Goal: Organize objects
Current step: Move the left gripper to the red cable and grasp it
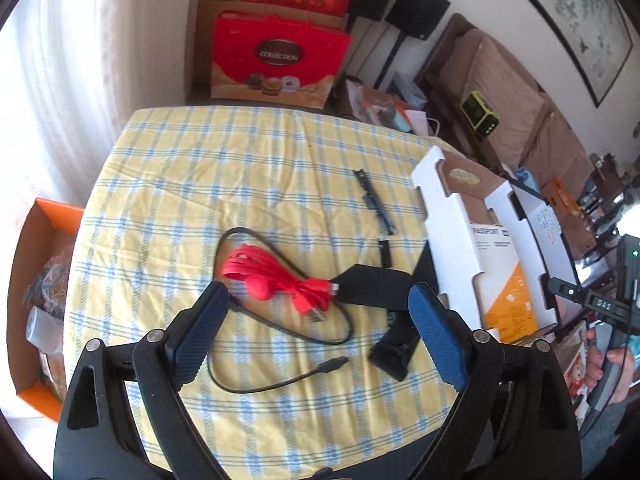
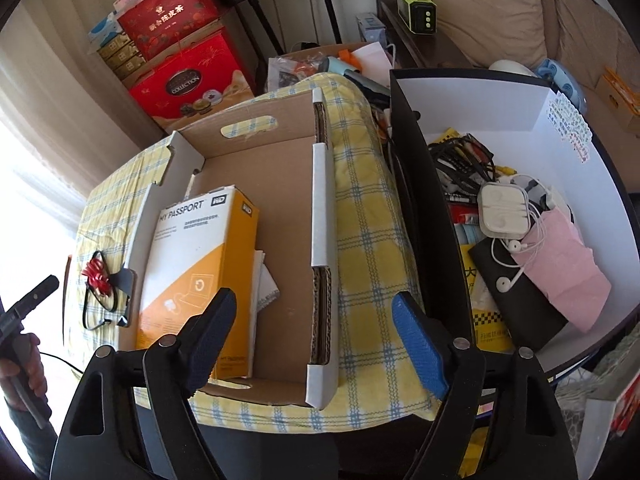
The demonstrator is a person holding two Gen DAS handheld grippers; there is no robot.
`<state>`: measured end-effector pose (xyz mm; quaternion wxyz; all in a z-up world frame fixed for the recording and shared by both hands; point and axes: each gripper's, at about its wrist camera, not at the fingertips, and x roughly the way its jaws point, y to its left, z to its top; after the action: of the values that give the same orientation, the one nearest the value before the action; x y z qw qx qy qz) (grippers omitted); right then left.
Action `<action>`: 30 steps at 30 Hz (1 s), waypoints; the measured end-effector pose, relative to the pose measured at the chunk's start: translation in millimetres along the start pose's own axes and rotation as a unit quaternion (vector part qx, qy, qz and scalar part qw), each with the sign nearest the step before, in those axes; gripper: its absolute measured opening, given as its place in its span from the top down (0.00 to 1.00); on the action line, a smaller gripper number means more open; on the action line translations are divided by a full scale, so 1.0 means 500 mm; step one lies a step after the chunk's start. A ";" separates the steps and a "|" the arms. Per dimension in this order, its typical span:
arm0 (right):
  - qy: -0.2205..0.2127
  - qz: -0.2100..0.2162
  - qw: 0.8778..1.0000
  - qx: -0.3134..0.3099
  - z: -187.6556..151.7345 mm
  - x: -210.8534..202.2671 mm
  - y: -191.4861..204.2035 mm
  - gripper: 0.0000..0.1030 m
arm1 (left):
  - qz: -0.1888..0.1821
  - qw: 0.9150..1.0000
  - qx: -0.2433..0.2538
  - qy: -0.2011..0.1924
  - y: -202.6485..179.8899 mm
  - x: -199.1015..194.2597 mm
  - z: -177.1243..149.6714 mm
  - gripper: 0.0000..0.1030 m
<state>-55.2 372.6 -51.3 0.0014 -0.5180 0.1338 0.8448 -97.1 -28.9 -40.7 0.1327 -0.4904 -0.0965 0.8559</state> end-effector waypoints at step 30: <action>0.010 -0.009 1.000 0.003 -0.045 0.074 -0.006 0.61 | -0.005 0.992 -0.093 0.079 0.047 0.137 0.030 0.37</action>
<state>-52.3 365.4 -94.0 0.0091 -0.5275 0.1321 0.8392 -146.3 -29.4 -95.7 0.0979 -0.5660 -0.1678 0.8012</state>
